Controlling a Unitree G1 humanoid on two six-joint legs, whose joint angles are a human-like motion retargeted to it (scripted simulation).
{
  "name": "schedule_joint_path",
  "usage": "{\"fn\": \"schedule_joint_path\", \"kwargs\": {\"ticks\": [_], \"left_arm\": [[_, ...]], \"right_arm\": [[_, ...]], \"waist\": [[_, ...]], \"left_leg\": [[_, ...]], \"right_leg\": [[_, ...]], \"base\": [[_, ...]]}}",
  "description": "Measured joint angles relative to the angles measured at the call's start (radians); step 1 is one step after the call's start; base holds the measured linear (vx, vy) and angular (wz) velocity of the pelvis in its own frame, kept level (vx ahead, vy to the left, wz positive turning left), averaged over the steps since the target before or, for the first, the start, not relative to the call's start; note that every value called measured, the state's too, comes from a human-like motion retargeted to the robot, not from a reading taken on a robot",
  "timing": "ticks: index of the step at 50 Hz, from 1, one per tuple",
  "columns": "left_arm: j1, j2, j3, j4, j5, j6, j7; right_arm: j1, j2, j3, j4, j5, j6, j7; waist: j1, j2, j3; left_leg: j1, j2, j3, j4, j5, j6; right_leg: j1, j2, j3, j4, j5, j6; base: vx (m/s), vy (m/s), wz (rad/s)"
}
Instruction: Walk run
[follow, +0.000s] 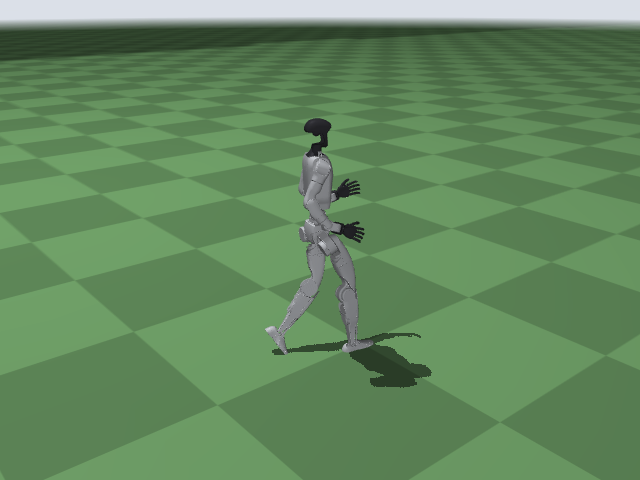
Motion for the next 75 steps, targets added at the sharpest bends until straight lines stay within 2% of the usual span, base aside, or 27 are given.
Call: {"fn": "schedule_joint_path", "kwargs": {"ticks": [2, 3, 7, 11, 15, 20, 24, 25, 27, 28, 30, 32, 36, 40, 45, 48, 50, 52, 53, 55, 58, 64, 67, 68, 70, 73, 75], "left_arm": [[0.017, -0.090, 0.016, 0.060, 0.018, -0.004, -0.064], [0.030, -0.138, 0.020, 0.085, 0.033, -0.002, -0.079], [0.138, -0.246, 0.037, 0.099, -0.007, 0.019, -0.112], [0.201, -0.194, 0.052, 0.077, -0.036, 0.051, -0.179], [0.200, -0.108, 0.055, 0.041, -0.016, 0.071, -0.205], [0.134, -0.111, 0.068, 0.029, -0.001, 0.063, -0.159], [0.096, -0.245, 0.122, 0.013, 0.043, 0.027, -0.061], [0.087, -0.276, 0.135, 0.016, 0.049, 0.009, -0.020], [0.055, -0.311, 0.134, 0.032, 0.036, -0.019, 0.049], [0.042, -0.317, 0.124, 0.037, 0.017, -0.022, 0.060], [0.007, -0.301, 0.088, 0.036, -0.019, -0.010, 0.051], [-0.040, -0.261, 0.053, 0.025, -0.047, 0.004, 0.022], [-0.150, -0.159, -0.001, -0.033, -0.070, 0.024, -0.005], [-0.219, -0.093, -0.055, -0.134, -0.123, 0.042, -0.014], [-0.183, -0.056, -0.070, -0.212, -0.103, 0.050, -0.016], [-0.103, -0.061, -0.064, -0.184, -0.025, 0.084, -0.011], [-0.030, -0.070, -0.044, -0.155, 0.010, 0.110, -0.033], [0.053, -0.103, -0.024, -0.091, 0.016, 0.096, -0.114], [0.069, -0.132, -0.019, -0.048, 0.011, 0.083, -0.153], [0.120, -0.187, 0.001, 0.007, -0.018, 0.048, -0.194], [0.228, -0.211, 0.050, 0.003, -0.062, 0.043, -0.225], [0.290, -0.153, 0.083, -0.029, -0.060, 0.069, -0.225], [0.233, -0.146, 0.055, -0.053, -0.063, 0.087, -0.209], [0.211, -0.148, 0.043, -0.065, -0.060, 0.084, -0.197], [0.144, -0.143, 0.030, -0.084, -0.044, 0.075, -0.154], [0.018, -0.169, 0.032, -0.069, -0.009, 0.042, -0.101], [-0.102, -0.185, 0.044, -0.060, -0.051, 0.072, -0.130]], "right_arm": [[-0.092, -0.017, 0.008, 0.034, 0.029, 0.004, 0.037], [-0.153, -0.032, 0.017, 0.059, 0.054, 0.003, 0.048], [-0.309, -0.038, 0.082, 0.043, 0.031, 0.014, 0.067], [-0.396, -0.063, 0.104, -0.104, -0.054, 0.041, 0.010], [-0.427, -0.078, 0.069, -0.234, -0.084, 0.065, -0.036], [-0.394, -0.063, 0.027, -0.277, -0.060, 0.037, -0.101], [-0.323, -0.027, 0.024, -0.189, -0.039, 0.011, -0.072], [-0.302, -0.015, 0.026, -0.155, -0.044, 0.009, -0.051], [-0.255, -0.012, 0.030, -0.084, -0.069, 0.007, -0.028], [-0.223, -0.021, 0.038, -0.055, -0.078, 0.008, -0.028], [-0.166, -0.044, 0.041, -0.012, -0.068, 0.000, -0.021], [-0.101, -0.078, 0.021, 0.013, -0.028, -0.015, 0.005], [0.040, -0.120, -0.028, 0.006, 0.035, -0.050, 0.038], [0.147, -0.138, -0.066, -0.047, 0.036, -0.076, 0.016], [0.146, -0.109, -0.061, -0.123, 0.039, -0.064, 0.018], [0.077, -0.046, -0.057, -0.200, -0.033, -0.021, -0.008], [0.028, 0.013, -0.036, -0.257, -0.109, 0.008, -0.060], [-0.055, 0.088, -0.004, -0.277, -0.149, 0.021, -0.143], [-0.121, 0.111, -0.027, -0.277, -0.134, 0.007, -0.160], [-0.229, 0.134, -0.021, -0.282, -0.052, -0.029, -0.160], [-0.304, 0.107, 0.044, -0.340, 0.087, -0.052, -0.145], [-0.287, -0.005, 0.016, -0.470, 0.110, 0.003, -0.047], [-0.221, -0.012, -0.035, -0.469, 0.017, 0.058, -0.024], [-0.198, -0.007, -0.045, -0.452, -0.016, 0.069, -0.034], [-0.165, 0.022, -0.050, -0.387, -0.078, 0.079, -0.058], [-0.062, 0.061, -0.016, -0.240, -0.076, 0.016, -0.050], [-0.016, 0.057, -0.005, -0.156, 0.016, -0.010, 0.013]], "waist": [[-0.055, 0.053, -0.019], [-0.077, 0.055, -0.015], [0.027, -0.004, -0.005], [0.153, -0.033, 0.029], [0.185, -0.005, 0.045], [0.190, -0.001, 0.027], [0.233, -0.077, 0.018], [0.243, -0.087, 0.016], [0.206, -0.024, 0.028], [0.184, -0.006, 0.040], [0.163, 0.073, 0.031], [0.153, 0.116, 0.019], [0.098, 0.150, 0.021], [-0.053, 0.179, 0.024], [-0.135, 0.145, 0.020], [-0.128, 0.138, 0.009], [-0.117, 0.112, -0.003], [-0.112, 0.161, 0.032], [-0.088, 0.136, 0.019], [-0.057, 0.092, 0.003], [0.034, 0.047, -0.002], [0.206, -0.016, 0.037], [0.249, -0.030, 0.071], [0.248, -0.050, 0.093], [0.203, -0.134, 0.094], [0.083, -0.049, 0.043], [0.077, 0.013, 0.028]], "left_leg": [[-0.151, 0.130, 0.107, 0.250, -0.002, -0.199], [-0.201, 0.161, 0.157, 0.330, -0.012, -0.221], [-0.326, 0.164, 0.380, 0.360, -0.176, -0.115], [-0.475, 0.208, 0.496, 0.224, -0.340, -0.059], [-0.544, 0.252, 0.581, -0.076, -0.467, 0.099], [-0.521, 0.195, 0.780, -0.379, -0.579, 0.162], [-0.450, 0.176, 0.817, -0.365, -0.602, 0.295], [-0.436, 0.170, 0.755, -0.343, -0.650, 0.295], [-0.422, 0.212, 0.600, -0.282, -0.684, 0.295], [-0.381, 0.234, 0.609, -0.252, -0.708, 0.295], [-0.332, 0.280, 0.548, -0.245, -0.736, 0.295], [-0.297, 0.285, 0.473, -0.240, -0.751, 0.295], [-0.216, 0.282, 0.329, -0.268, -0.717, 0.295], [-0.104, 0.270, 0.150, -0.359, -0.574, 0.255], [0.034, 0.239, 0.050, -0.418, -0.228, 0.114], [0.081, 0.224, 0.040, -0.326, 0.054, -0.079], [0.030, 0.209, 0.126, -0.131, 0.201, -0.187], [-0.111, 0.281, 0.153, 0.233, 0.193, -0.228], [-0.177, 0.217, 0.124, 0.300, 0.165, -0.227], [-0.274, 0.155, 0.153, 0.352, 0.028, -0.174], [-0.431, 0.220, 0.332, 0.316, -0.182, -0.042], [-0.534, 0.213, 0.458, -0.287, -0.341, 0.149], [-0.456, 0.183, 0.428, -0.489, -0.355, 0.174], [-0.424, 0.165, 0.441, -0.480, -0.265, 0.242], [-0.372, 0.142, 0.536, -0.357, -0.507, 0.295], [-0.418, 0.156, 0.239, -0.182, -0.609, 0.274], [-0.379, 0.278, 0.322, -0.140, -0.682, 0.263]], "right_leg": [[0.003, 0.020, 0.003, 0.070, -0.084, -0.007], [0.023, -0.031, -0.070, 0.067, -0.093, 0.000], [0.129, -0.076, -0.127, -0.014, -0.062, -0.054], [0.247, -0.098, -0.270, -0.121, 0.021, -0.041], [0.365, -0.032, -0.448, -0.185, 0.018, -0.021], [0.487, 0.072, -0.674, -0.212, -0.037, -0.010], [0.538, 0.047, -0.665, -0.112, 0.191, 0.046], [0.544, 0.047, -0.647, -0.066, 0.315, 0.035], [0.486, 0.065, -0.630, 0.151, 0.495, -0.098], [0.418, 0.055, -0.576, 0.344, 0.513, -0.159], [0.293, 0.150, -0.436, 0.507, 0.462, -0.136], [0.190, 0.111, -0.424, 0.635, 0.337, -0.199], [-0.034, 0.014, -0.405, 0.737, 0.085, -0.370], [-0.192, 0.015, -0.376, 0.537, 0.012, -0.244], [-0.228, 0.031, -0.295, 0.080, -0.027, -0.009], [-0.197, 0.016, -0.381, 0.024, 0.025, -0.108], [-0.143, 0.003, -0.270, 0.123, -0.106, -0.109], [-0.084, 0.168, -0.180, 0.178, -0.203, -0.149], [-0.055, 0.059, -0.281, 0.169, -0.192, -0.135], [0.012, 0.019, -0.309, 0.147, -0.214, -0.139], [0.154, 0.045, -0.272, 0.036, -0.152, -0.151], [0.402, 0.111, -0.317, -0.121, 0.314, -0.164], [0.479, 0.135, -0.325, -0.029, 0.519, -0.164], [0.473, 0.109, -0.332, 0.120, 0.519, -0.143], [0.422, 0.030, -0.396, 0.432, 0.519, -0.138], [0.292, 0.118, -0.418, 0.607, 0.519, -0.153], [0.167, 0.144, -0.393, 0.675, 0.401, -0.144]], "base": [[0.74, 0.08, 3.33], [0.69, 0.17, 2.83], [0.72, 0.19, 0.79], [0.39, 0.11, 1.24], [0.59, 0.06, 2.43], [0.79, -0.02, 2.25], [1.05, -0.10, 0.85], [1.04, -0.10, 0.79], [1.08, 0.19, 1.64], [1.16, 0.30, 2.04], [1.04, 0.23, 1.94], [1.09, 0.10, 1.82], [0.99, -0.10, 2.33], [1.11, -0.23, 3.00], [1.20, -0.38, 1.51], [1.27, -0.28, 0.58], [1.52, -0.48, 0.34], [1.45, -0.46, 0.79], [1.22, -0.30, 0.69], [1.02, -0.19, 0.19], [1.32, -0.21, -0.54], [1.43, -0.28, -0.24], [1.48, -0.30, 0.22], [1.48, -0.55, 0.69], [1.46, -0.75, 1.20], [1.54, -0.10, 1.15], [1.33, -0.31, -0.06]]}}
